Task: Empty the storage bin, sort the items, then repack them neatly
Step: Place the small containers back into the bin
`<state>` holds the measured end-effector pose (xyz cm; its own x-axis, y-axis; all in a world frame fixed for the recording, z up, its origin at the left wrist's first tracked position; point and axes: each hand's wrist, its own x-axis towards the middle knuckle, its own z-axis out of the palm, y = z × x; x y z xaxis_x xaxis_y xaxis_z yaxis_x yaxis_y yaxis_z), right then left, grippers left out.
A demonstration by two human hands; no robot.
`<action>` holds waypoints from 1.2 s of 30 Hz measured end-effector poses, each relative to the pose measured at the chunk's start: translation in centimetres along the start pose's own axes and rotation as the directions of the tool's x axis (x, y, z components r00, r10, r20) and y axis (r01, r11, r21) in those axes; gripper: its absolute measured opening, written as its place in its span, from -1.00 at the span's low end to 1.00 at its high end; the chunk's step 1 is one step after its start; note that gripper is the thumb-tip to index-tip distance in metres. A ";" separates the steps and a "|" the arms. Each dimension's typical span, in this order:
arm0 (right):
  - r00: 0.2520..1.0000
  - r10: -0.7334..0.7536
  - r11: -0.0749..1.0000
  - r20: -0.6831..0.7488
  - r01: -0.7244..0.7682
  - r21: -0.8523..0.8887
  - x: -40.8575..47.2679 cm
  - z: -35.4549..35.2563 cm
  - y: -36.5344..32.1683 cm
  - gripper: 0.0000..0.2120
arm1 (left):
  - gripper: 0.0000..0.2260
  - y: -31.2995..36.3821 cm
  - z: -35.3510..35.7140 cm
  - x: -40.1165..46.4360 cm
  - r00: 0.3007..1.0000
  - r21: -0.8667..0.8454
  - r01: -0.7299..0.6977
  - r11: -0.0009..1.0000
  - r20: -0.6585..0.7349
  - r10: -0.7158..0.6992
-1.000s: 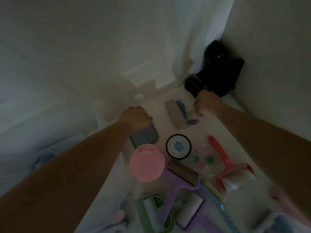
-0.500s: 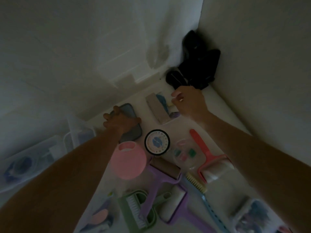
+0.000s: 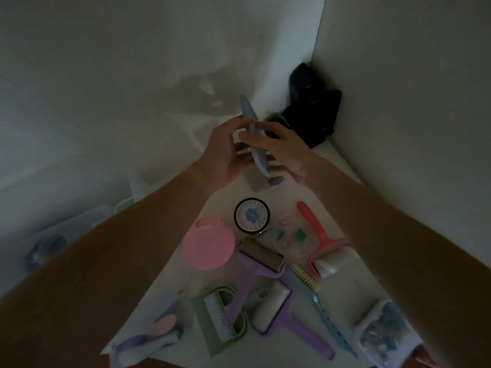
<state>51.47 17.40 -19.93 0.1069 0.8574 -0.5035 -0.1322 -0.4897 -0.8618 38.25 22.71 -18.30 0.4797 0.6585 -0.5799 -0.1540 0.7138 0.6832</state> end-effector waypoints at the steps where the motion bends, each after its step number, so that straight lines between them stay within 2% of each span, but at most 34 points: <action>1: 0.998 -0.008 0.999 -0.058 0.006 -0.043 0.4 -0.3 0.2 -0.23 | -0.79 -0.3 0.0 0.4 1.000 -0.027 0.006 1.000 0.016 -0.006; 2: 0.994 -0.018 0.994 -0.106 0.007 -0.107 0.7 -0.5 0.4 -0.17 | -0.77 -0.6 0.2 0.7 1.000 -0.013 0.016 1.000 0.024 -0.016; 4: 0.984 -0.094 0.931 -0.150 0.034 -0.364 1.3 -1.1 1.3 -0.14 | -0.85 -1.5 0.1 1.8 0.997 0.196 -0.002 0.981 -0.074 0.017; 6: 0.969 -0.170 0.735 -0.179 0.004 -0.678 1.8 -1.5 2.3 -0.09 | -0.89 -2.3 -0.6 3.3 0.962 0.533 -0.006 0.846 -0.228 0.150; 8: 0.962 -0.167 0.604 -0.216 -0.073 -0.794 2.6 -1.5 3.4 0.05 | -0.73 -3.0 -1.6 4.4 0.916 0.711 0.026 0.703 -0.298 0.268; 10: 0.965 -0.134 0.567 -0.227 -0.113 -0.816 3.4 -1.4 4.7 0.17 | -0.50 -3.6 -2.7 4.9 0.896 0.778 0.064 0.625 -0.321 0.308; 12: 0.973 -0.098 0.541 -0.208 -0.123 -0.832 3.7 -1.0 5.9 0.23 | -0.42 -4.2 -3.8 5.7 0.905 0.795 0.072 0.602 -0.306 0.296; 14: 0.978 -0.072 0.544 -0.195 -0.126 -0.830 3.8 -0.6 6.8 0.18 | -0.40 -4.5 -4.3 6.4 0.919 0.759 0.091 0.644 -0.313 0.240; 18: 0.969 -0.138 0.536 -0.203 -0.099 -0.839 4.2 0.0 7.9 0.09 | -0.39 -4.4 -4.8 6.9 0.917 0.719 0.111 0.686 -0.341 0.209; 19: 0.969 -0.148 0.533 -0.199 -0.091 -0.841 4.1 0.3 7.9 0.09 | -0.45 -4.3 -5.0 6.8 0.920 0.691 0.115 0.714 -0.345 0.186; 21: 0.968 -0.150 0.545 -0.200 -0.088 -0.834 4.3 1.1 7.8 0.13 | -0.71 -4.4 -5.5 7.1 0.934 0.658 0.096 0.747 -0.319 0.160; 22: 0.967 -0.150 0.546 -0.205 -0.092 -0.833 4.4 1.4 7.8 0.14 | -0.80 -4.4 -5.9 7.4 0.933 0.666 0.100 0.739 -0.321 0.163; 23: 0.967 -0.150 0.538 -0.204 -0.093 -0.838 4.5 1.4 7.9 0.13 | -0.82 -4.5 -6.3 7.4 0.927 0.682 0.119 0.721 -0.337 0.165; 26: 0.969 -0.185 0.503 -0.163 -0.049 -0.863 4.4 0.9 8.4 0.02 | -0.48 -4.7 -7.7 7.9 0.911 0.747 0.148 0.648 -0.358 0.205; 27: 0.969 -0.189 0.499 -0.156 -0.042 -0.866 4.4 0.7 8.5 0.00 | -0.43 -4.8 -7.8 7.8 0.913 0.770 0.140 0.623 -0.343 0.219; 33: 0.960 -0.237 0.459 -0.150 -0.025 -0.888 5.0 0.9 9.1 -0.03 | -0.75 -4.6 -8.3 8.8 0.900 0.769 0.087 0.633 -0.333 0.282; 36: 0.963 -0.238 0.454 -0.128 -0.006 -0.891 5.1 0.9 10.2 -0.02 | -0.77 -4.5 -9.1 9.7 0.892 0.813 0.096 0.574 -0.325 0.313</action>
<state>49.79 16.89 -31.22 0.2601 0.9218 -0.2875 0.8177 -0.3686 -0.4422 35.72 28.08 -31.01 0.0988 0.8885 -0.4482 0.6602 0.2785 0.6976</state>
